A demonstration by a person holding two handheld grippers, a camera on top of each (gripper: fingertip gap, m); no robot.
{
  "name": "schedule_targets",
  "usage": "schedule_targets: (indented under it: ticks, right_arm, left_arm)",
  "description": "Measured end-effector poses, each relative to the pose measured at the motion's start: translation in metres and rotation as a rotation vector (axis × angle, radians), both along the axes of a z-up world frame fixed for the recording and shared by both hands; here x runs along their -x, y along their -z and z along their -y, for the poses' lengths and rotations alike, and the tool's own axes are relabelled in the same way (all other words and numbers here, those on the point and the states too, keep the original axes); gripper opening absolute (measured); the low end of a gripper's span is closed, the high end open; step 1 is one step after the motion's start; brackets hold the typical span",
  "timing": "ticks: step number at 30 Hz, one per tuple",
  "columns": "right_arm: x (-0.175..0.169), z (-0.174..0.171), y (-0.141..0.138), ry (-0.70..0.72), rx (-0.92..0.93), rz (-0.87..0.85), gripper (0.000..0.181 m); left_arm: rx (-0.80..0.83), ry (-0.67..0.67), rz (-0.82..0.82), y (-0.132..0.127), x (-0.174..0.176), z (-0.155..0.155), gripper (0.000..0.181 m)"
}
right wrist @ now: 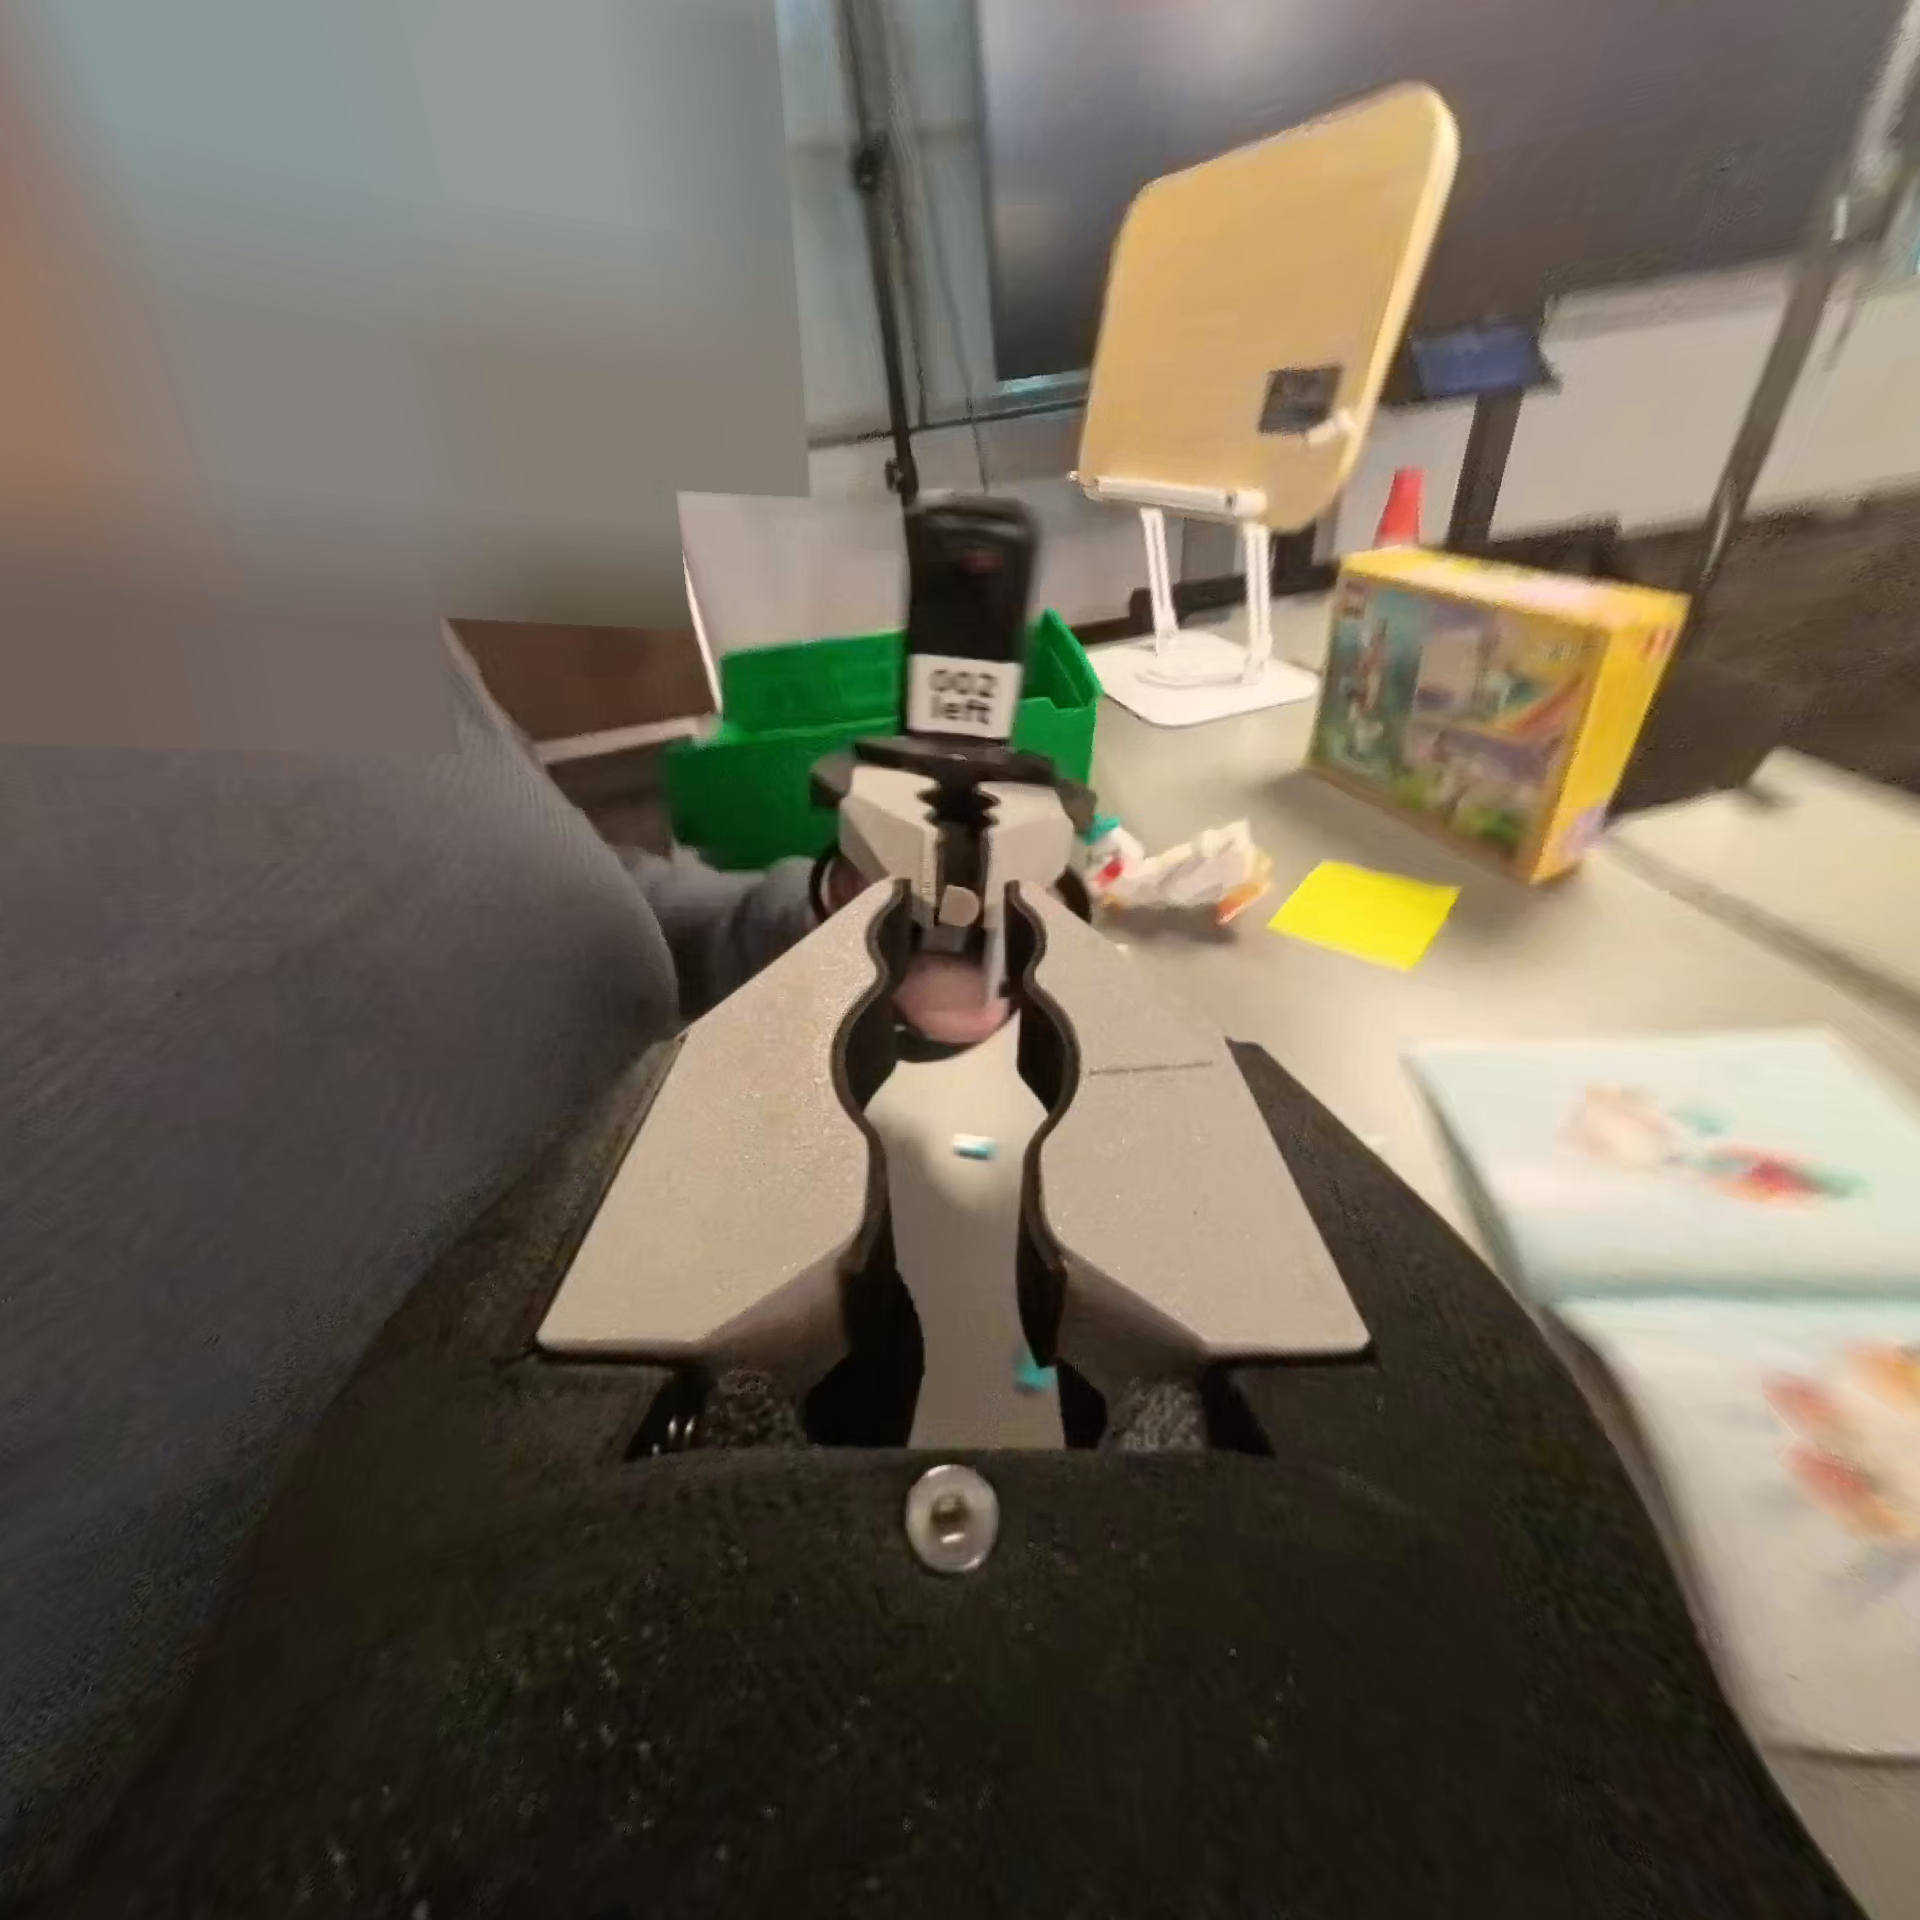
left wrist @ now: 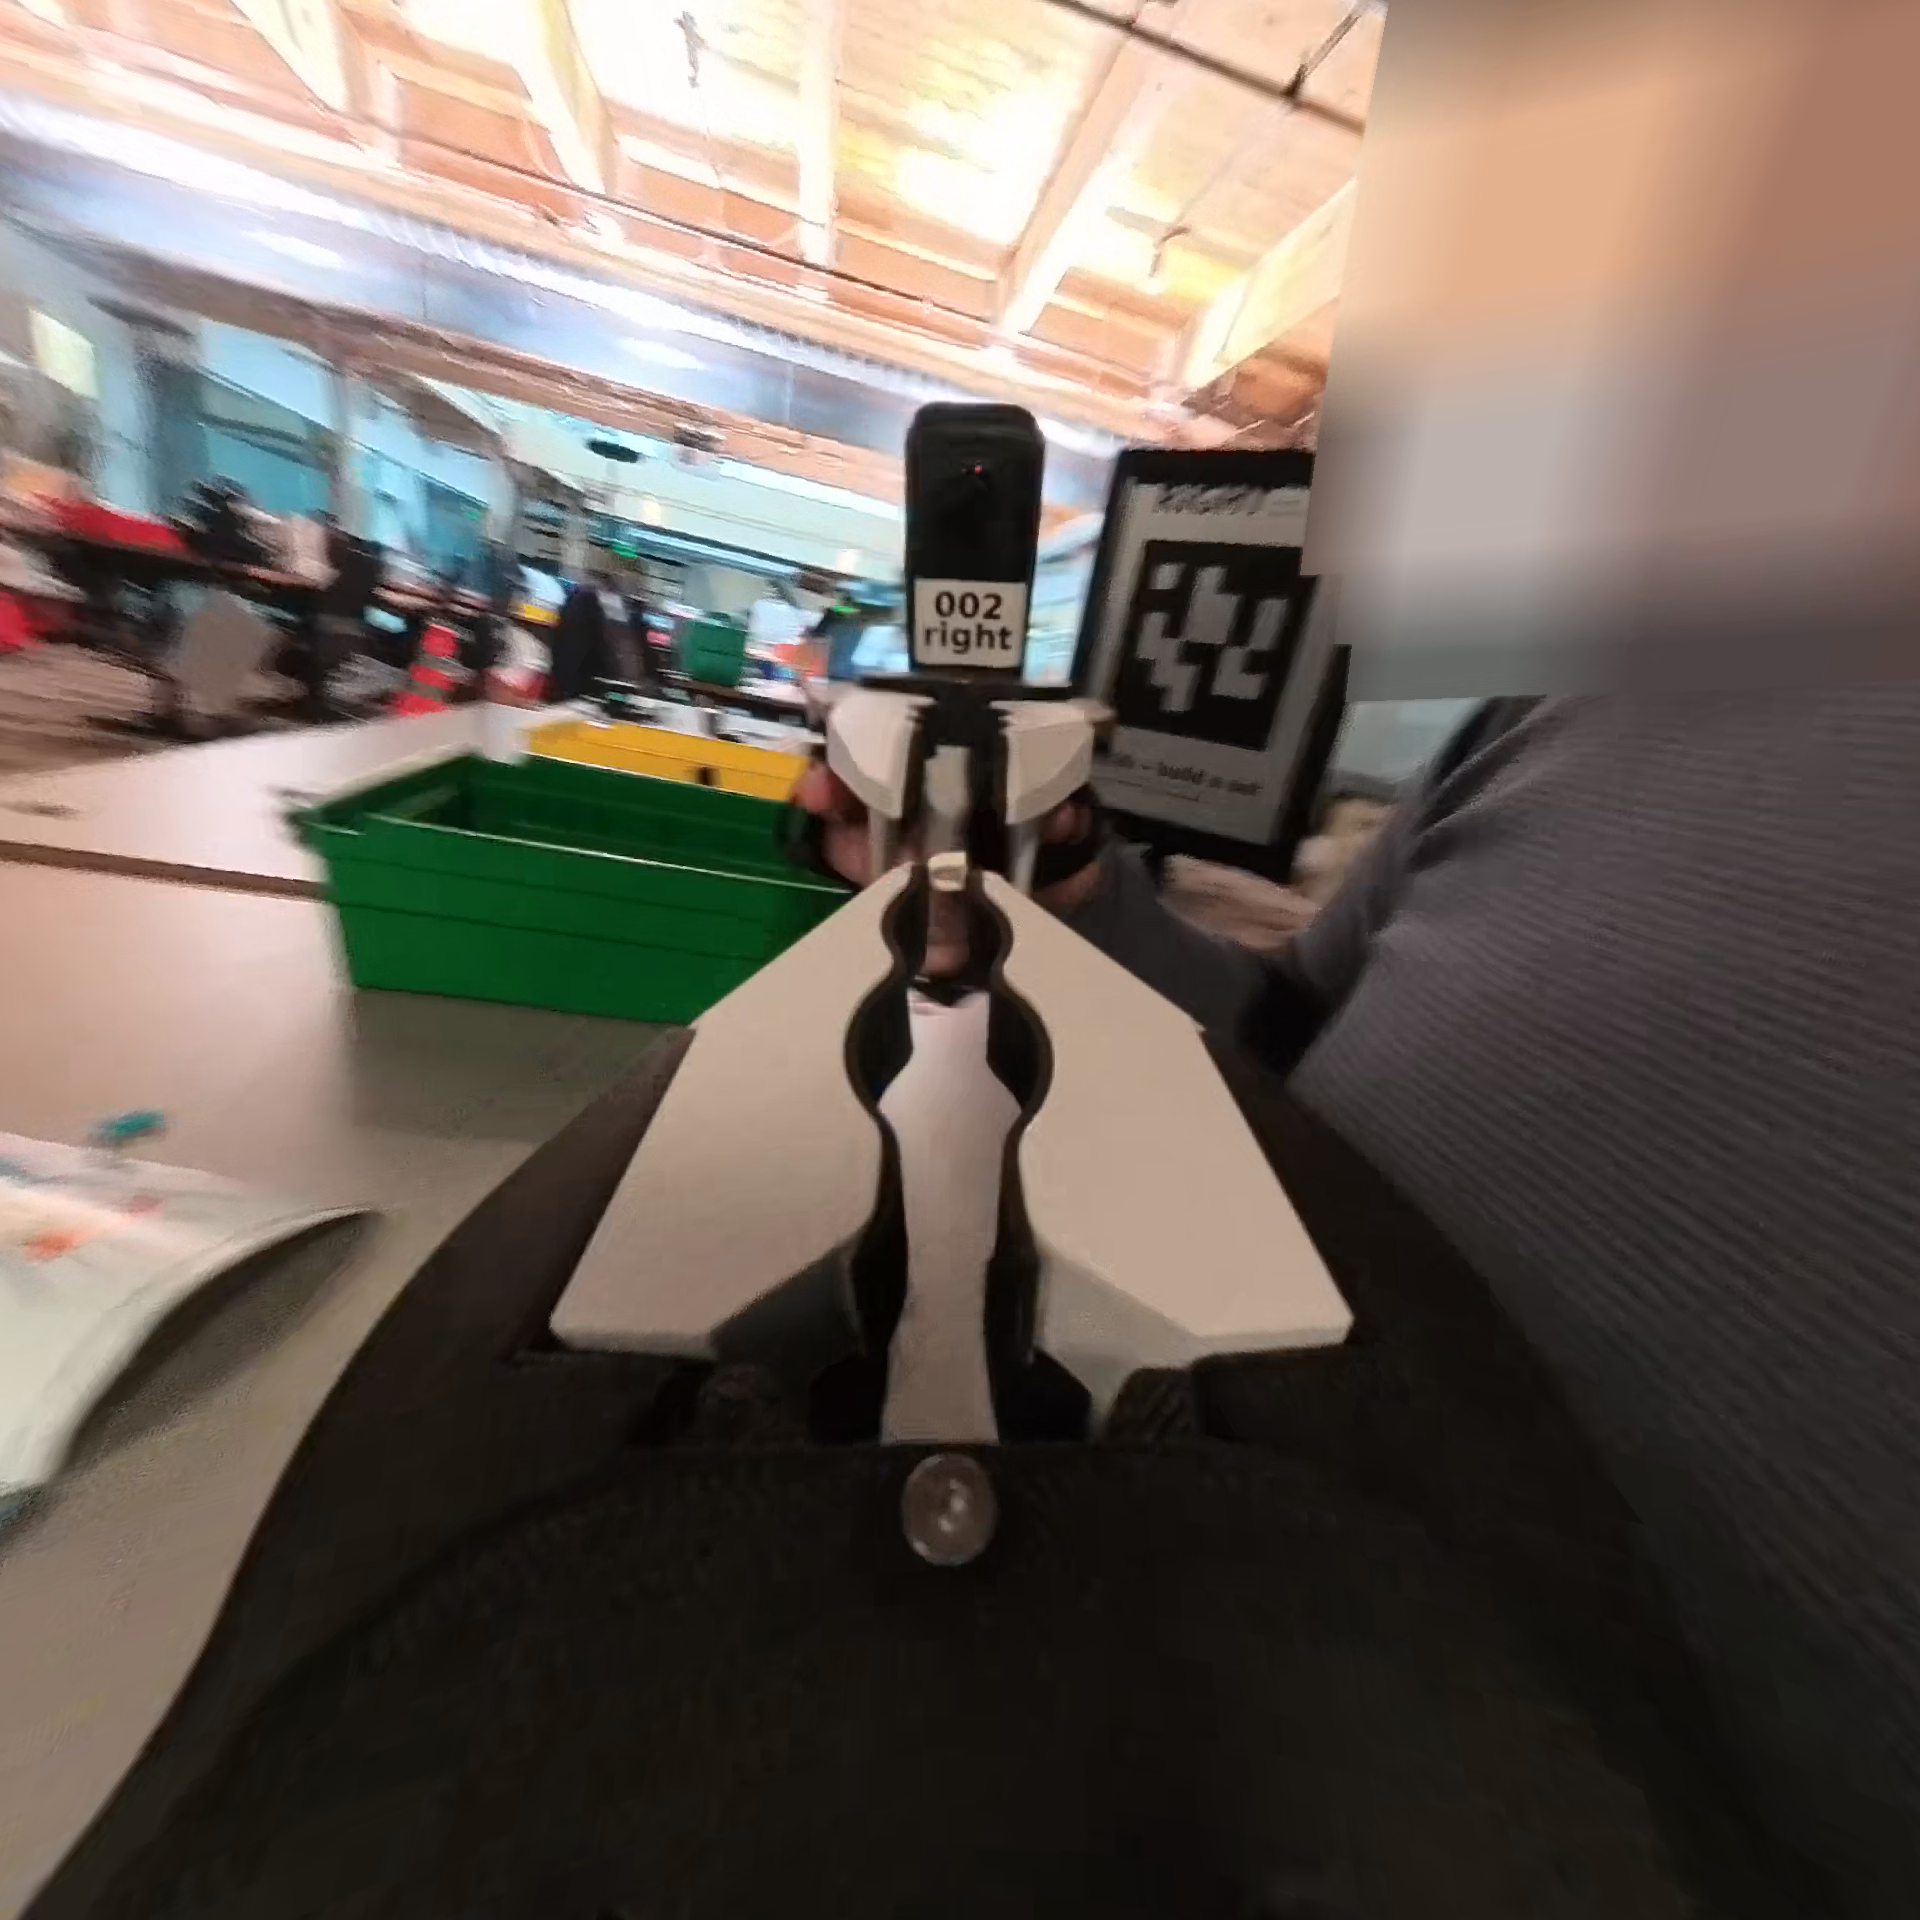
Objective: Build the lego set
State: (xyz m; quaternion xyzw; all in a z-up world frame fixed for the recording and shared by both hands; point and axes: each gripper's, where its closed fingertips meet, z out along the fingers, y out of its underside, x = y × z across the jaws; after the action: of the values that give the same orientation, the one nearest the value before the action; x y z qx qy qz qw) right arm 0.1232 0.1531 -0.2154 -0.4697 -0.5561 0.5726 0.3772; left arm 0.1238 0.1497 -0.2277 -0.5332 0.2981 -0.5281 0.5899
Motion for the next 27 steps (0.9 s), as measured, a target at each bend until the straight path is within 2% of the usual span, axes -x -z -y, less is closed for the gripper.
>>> schedule_targets:
  ticks: [3,5,9,13,21,24,27]
  right_arm:
    - [-0.009,0.016,-0.004,-0.058,-0.371,-0.051,0.014]
    - [-0.011,0.026,0.002,-0.111,-0.549,-0.015,0.013]
    - [-0.007,0.03,0.012,-0.133,-0.736,0.061,0.013]
    - [-0.01,0.041,0.018,-0.22,-0.732,0.081,0.009]
    - [-0.014,0.039,0.03,-0.242,-0.768,0.149,0.017]
    - [-0.013,0.042,0.03,-0.252,-0.759,0.145,0.007]
    - [-0.014,0.039,0.035,-0.241,-0.757,0.179,0.006]
  left_arm:
    - [0.238,0.308,0.146,-0.005,-0.005,0.015,0.005]
    - [0.357,0.472,0.212,-0.005,-0.005,0.023,0.006]
    - [0.451,0.589,0.178,0.005,-0.016,0.033,0.006]
    - [0.496,0.633,0.168,0.009,-0.022,0.036,0.005]
    - [0.527,0.654,0.179,0.012,-0.022,0.035,0.005]
    - [0.536,0.662,0.159,0.014,-0.024,0.036,0.005]
    - [0.56,0.647,0.152,0.018,-0.026,0.033,0.005]
